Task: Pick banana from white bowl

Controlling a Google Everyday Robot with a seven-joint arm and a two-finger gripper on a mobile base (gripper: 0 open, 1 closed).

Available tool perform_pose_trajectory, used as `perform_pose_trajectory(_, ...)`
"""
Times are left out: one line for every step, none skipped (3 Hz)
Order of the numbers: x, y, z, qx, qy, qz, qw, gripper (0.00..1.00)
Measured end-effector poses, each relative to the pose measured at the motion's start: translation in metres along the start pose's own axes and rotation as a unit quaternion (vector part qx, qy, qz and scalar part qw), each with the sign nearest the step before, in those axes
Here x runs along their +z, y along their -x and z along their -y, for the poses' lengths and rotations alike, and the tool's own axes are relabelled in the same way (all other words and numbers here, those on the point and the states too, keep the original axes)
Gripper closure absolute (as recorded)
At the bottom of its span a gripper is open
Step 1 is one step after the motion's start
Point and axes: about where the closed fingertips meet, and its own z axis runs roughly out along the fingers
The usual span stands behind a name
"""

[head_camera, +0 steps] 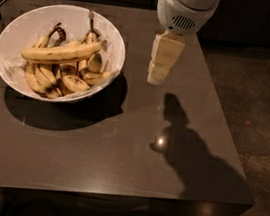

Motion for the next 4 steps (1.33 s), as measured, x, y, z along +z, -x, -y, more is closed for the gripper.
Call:
perform_pose_trajectory(0.006, 0.025, 0.001, -0.018, -0.008, 0.027, 0.9994, 0.0)
perform_pose_trajectory(0.016, 0.058, -0.003, -0.064, -0.008, 0.055, 0.9964, 0.0)
perform_pose_trajectory(0.019, 0.073, -0.011, -0.106, -0.004, 0.055, 0.9929, 0.0)
perform_pose_trajectory(0.013, 0.074, -0.01, -0.104, -0.003, 0.059, 0.9928, 0.0)
